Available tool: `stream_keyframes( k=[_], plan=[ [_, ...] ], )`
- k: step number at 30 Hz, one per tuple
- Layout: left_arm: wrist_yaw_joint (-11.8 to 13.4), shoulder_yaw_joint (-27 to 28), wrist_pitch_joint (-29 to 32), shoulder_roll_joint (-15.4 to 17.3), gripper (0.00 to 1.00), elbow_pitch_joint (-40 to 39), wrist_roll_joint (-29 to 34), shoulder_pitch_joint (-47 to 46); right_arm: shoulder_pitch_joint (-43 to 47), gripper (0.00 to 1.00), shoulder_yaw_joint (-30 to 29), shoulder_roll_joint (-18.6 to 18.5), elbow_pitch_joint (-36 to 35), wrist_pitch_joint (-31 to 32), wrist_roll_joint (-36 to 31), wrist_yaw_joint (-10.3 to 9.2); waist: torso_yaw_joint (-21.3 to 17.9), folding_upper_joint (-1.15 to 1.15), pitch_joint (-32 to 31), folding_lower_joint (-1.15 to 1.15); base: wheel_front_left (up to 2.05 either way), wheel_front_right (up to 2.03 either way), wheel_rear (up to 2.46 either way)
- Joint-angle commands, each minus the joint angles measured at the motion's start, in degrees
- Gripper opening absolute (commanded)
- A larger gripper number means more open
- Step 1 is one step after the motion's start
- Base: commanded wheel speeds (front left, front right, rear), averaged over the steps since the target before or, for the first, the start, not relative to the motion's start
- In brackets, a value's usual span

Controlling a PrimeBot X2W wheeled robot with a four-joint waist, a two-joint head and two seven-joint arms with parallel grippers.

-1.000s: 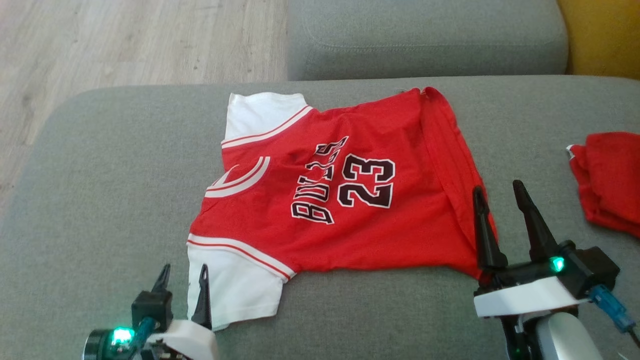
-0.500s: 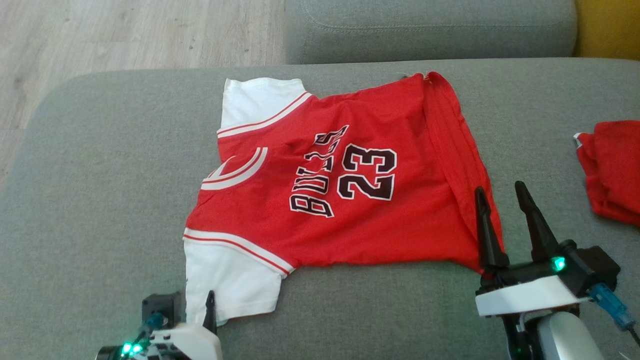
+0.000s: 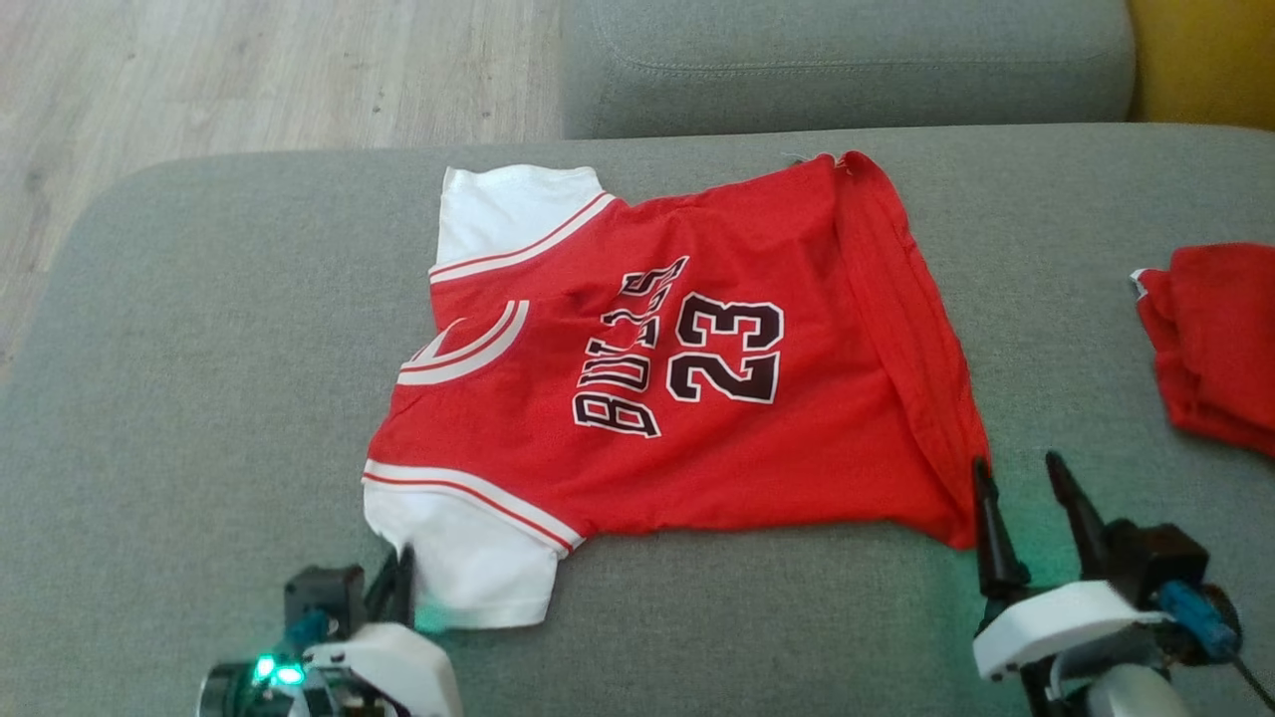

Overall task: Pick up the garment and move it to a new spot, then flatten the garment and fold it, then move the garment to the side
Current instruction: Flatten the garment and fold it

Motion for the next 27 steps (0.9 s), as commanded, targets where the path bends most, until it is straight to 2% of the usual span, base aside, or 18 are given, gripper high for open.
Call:
stream_keyframes(
  k=[1, 7, 13, 27],
  plan=[
    [0.93, 2.97, -2.66, 1.47, 0.00, -3.11, 1.09, -3.22, -3.15, 1.00, 1.19, -0.25, 0.12, 0.62, -0.17, -0.05, 0.07, 0.00, -0.03, 0.00, 0.00, 0.00, 0.00],
    [1.12, 4.02, -9.21, 1.45, 0.00, -7.87, 2.78, -4.63, -4.80, 1.00, 1.49, -0.25, 6.29, 4.16, 0.24, -0.05, 0.41, 0.00, 0.04, 0.00, 0.00, 0.00, 0.00],
    [1.21, 4.19, -12.18, 1.26, 0.00, -10.51, 3.61, -5.22, -6.35, 1.00, 2.29, -0.25, 10.40, 5.46, 0.67, -0.05, 0.75, 0.00, 0.40, 0.00, 0.00, 0.00, 0.00],
    [0.74, 2.73, -11.44, 2.21, 0.00, -12.66, 4.32, -5.91, -10.71, 1.00, -1.13, -0.25, 21.17, 4.65, -1.30, -0.05, 1.65, 0.00, 1.53, 0.00, 0.00, 0.00, 0.00]
  ],
)
